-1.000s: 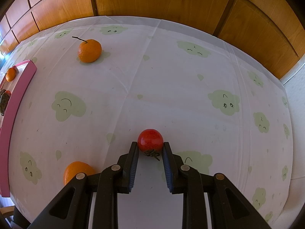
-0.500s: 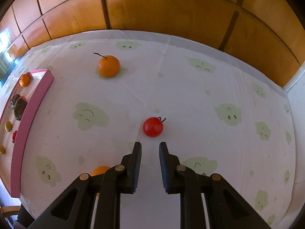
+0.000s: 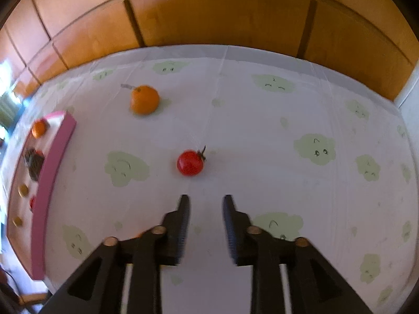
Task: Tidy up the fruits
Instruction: 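Carry the red tomato into the pink tray and open the right tool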
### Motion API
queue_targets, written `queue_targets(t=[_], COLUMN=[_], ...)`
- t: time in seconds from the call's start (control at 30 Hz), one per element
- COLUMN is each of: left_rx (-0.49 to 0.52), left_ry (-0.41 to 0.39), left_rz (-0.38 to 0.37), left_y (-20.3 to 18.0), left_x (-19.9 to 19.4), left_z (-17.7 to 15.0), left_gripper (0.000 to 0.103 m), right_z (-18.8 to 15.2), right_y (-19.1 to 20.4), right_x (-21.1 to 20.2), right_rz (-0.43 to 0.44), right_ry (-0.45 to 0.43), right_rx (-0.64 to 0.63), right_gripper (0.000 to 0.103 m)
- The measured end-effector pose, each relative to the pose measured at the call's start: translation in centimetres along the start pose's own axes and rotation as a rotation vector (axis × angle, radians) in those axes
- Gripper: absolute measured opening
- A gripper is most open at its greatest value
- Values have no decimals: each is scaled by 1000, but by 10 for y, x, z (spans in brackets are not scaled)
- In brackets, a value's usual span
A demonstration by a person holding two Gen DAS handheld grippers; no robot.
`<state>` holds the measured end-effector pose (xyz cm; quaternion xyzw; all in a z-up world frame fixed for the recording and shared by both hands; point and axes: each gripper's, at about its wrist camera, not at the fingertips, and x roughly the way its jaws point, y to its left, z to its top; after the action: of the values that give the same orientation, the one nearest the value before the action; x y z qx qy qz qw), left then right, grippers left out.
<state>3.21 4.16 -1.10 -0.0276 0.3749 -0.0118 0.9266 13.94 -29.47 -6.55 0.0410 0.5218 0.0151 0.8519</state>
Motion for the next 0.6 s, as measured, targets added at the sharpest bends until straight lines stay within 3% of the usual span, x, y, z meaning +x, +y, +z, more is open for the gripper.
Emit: queue_targets(t=[0.1,0.27,0.33,0.4,0.6], left_rx=[-3,-4,-3,-1,-4], left_ry=[5,16,20,24,32], left_rz=[-3,-3,-4,0,2], left_y=[0,-1,-1,-1,1], left_x=[1,4,5,6,9], left_z=[0,0,-1,-1,-2], left_gripper=[58,58,58,58,58], right_z=[12,27,29,31,28], right_y=[5,17,24,28,35], right_x=[6,35,49,51,47], right_rz=[36,-17,-101,-121,-138], right_ry=[-5,45,73,55,41], right_rx=[23,34,5,-7,-50], right_gripper=[39,39,34,27,26])
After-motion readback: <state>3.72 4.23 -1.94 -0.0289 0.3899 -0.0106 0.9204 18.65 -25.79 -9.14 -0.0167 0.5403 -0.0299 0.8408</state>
